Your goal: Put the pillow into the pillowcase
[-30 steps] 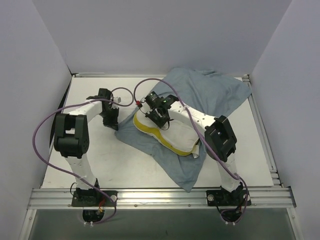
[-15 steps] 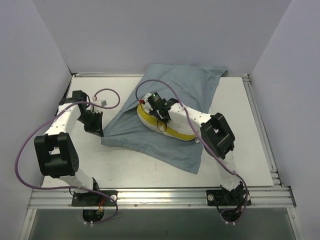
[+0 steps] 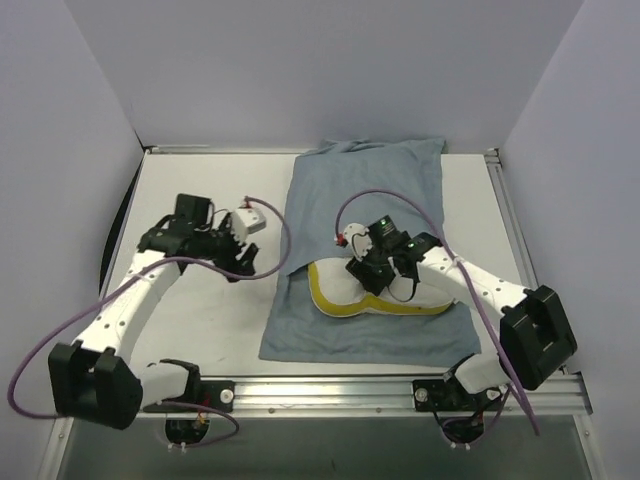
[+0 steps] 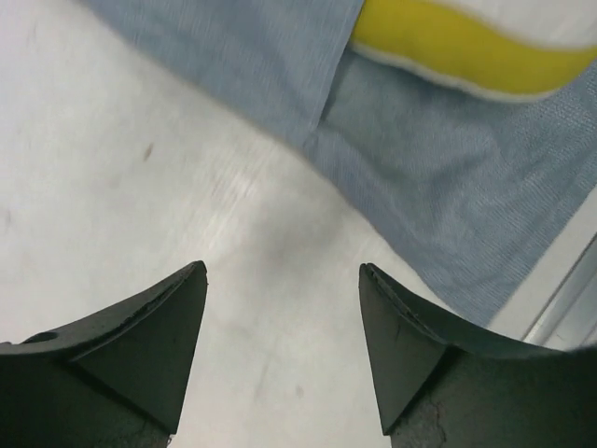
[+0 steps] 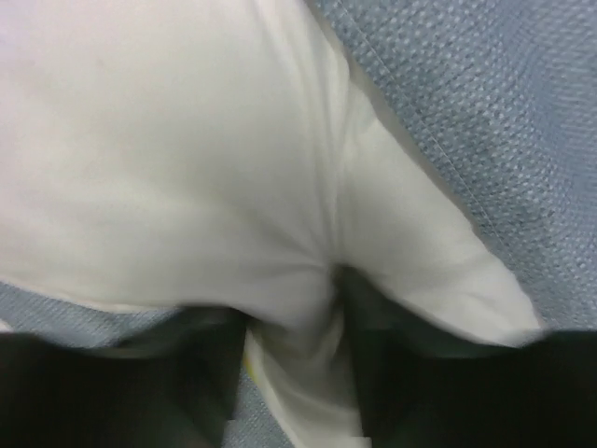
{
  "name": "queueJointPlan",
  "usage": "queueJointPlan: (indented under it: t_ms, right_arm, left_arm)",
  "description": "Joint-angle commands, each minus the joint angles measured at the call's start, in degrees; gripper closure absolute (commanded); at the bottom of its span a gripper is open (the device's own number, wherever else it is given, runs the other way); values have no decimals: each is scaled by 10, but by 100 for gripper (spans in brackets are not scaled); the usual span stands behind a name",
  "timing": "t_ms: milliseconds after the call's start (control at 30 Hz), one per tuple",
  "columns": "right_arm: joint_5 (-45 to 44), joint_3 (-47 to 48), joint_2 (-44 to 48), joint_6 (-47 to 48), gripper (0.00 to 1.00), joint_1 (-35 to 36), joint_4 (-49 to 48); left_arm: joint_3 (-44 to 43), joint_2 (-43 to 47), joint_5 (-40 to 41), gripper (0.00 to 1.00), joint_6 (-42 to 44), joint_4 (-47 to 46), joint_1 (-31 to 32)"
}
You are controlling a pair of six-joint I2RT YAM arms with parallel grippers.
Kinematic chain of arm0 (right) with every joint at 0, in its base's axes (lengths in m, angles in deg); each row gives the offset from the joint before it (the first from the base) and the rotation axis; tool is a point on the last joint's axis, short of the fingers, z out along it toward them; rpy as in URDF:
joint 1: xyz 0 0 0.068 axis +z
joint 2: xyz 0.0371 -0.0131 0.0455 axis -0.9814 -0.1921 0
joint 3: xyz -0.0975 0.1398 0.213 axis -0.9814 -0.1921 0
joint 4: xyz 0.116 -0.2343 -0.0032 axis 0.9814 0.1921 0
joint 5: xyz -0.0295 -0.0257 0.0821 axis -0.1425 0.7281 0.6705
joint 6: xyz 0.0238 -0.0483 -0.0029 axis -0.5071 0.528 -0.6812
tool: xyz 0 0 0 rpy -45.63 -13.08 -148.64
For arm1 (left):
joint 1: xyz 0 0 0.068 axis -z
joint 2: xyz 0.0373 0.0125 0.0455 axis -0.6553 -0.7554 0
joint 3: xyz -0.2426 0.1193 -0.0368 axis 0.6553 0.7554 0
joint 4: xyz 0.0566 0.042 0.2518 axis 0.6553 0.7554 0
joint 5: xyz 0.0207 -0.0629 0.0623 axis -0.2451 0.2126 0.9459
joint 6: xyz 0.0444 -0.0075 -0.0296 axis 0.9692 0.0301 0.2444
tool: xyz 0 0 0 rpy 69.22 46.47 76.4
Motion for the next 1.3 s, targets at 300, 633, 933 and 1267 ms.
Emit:
queueJointPlan:
  t_ms: [300, 633, 933, 1267]
  right_arm:
    - [188, 72, 54, -194, 23, -240, 312]
    - [143, 78, -128, -220, 32, -297, 331]
    - [228, 381, -319, -250, 34, -272, 217]
    - [300, 387, -253, -266, 30, -254, 231]
  left_arm:
    - [-111, -282, 141, 25, -24, -353, 273]
    - [-168, -389, 57, 100, 76, -168, 306]
    - [-9, -172, 19, 100, -52, -115, 361]
    - [-100, -149, 102, 39, -203, -104, 287]
